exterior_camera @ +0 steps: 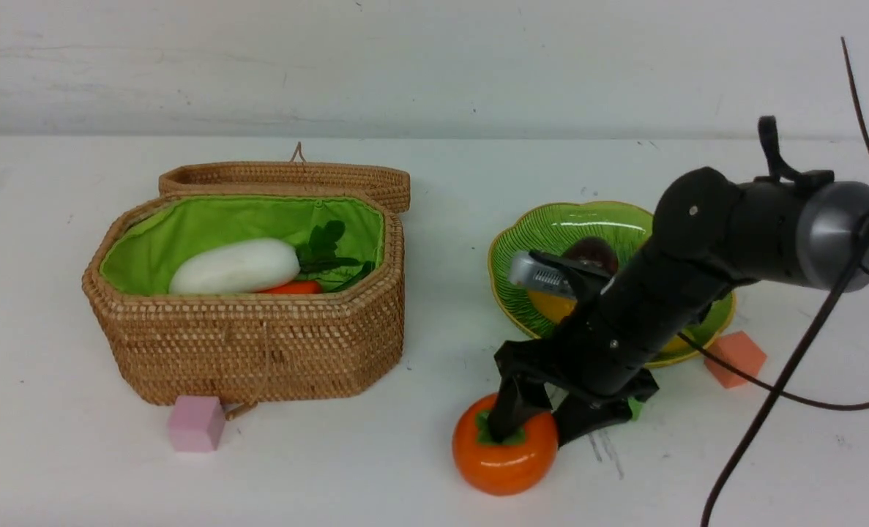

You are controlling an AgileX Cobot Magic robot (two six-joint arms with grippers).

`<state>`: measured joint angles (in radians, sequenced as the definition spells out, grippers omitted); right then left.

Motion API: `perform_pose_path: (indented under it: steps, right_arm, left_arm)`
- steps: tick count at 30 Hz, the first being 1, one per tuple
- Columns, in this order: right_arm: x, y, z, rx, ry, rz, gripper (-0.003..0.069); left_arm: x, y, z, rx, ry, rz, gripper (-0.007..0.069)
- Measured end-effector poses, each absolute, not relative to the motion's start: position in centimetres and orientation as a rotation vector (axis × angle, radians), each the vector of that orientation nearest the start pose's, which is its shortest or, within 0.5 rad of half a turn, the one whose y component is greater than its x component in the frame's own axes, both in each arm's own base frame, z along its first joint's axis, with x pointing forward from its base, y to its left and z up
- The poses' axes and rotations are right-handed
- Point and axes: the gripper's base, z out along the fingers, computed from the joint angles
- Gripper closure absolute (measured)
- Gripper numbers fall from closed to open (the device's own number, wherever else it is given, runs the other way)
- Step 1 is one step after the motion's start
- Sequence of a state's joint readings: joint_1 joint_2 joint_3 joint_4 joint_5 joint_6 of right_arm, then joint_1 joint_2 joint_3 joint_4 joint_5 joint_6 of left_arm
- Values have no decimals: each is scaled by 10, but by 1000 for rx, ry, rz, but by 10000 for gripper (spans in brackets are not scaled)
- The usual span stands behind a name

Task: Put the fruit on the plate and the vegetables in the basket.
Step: Grab a tomato with your right arm and place it on the plate on the right.

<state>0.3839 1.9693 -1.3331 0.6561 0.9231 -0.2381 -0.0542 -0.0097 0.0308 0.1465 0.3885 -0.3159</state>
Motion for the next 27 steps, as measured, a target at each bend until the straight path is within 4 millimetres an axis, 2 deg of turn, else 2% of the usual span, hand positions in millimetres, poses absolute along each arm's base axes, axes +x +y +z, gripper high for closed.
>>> perform_pose_path:
  steps: [7, 9, 10, 13, 14, 15, 17, 20, 22, 25, 27]
  right_arm:
    - [336, 187, 186, -595, 2938, 887, 162]
    - [345, 179, 212, -631, 2854, 883, 162]
    - [348, 175, 218, -619, 2836, 883, 162]
    - [374, 143, 265, -487, 2673, 892, 162]
    - [376, 137, 268, -464, 2664, 891, 162]
    - [388, 117, 283, -371, 2599, 903, 162]
    - [402, 85, 296, -236, 2524, 889, 162]
    - [414, 44, 296, -90, 2481, 833, 162]
    - [420, 16, 286, -2, 2493, 804, 162]
    - [427, -7, 263, 79, 2542, 811, 162]
    - [430, -13, 251, 106, 2568, 820, 162]
  left_arm:
    - [52, 2, 169, -157, 1884, -108, 386]
    - [52, 2, 169, -157, 1884, -108, 386]
    - [52, 2, 169, -157, 1884, -108, 386]
    - [52, 2, 169, -156, 1884, -107, 386]
    - [52, 2, 169, -156, 1884, -107, 386]
    - [52, 2, 169, -156, 1884, -107, 386]
    - [52, 2, 169, -156, 1884, -107, 386]
    - [52, 2, 169, -156, 1884, -107, 386]
    - [52, 2, 169, -156, 1884, -107, 386]
    - [52, 2, 169, -156, 1884, -107, 386]
    - [52, 2, 169, -156, 1884, -107, 386]
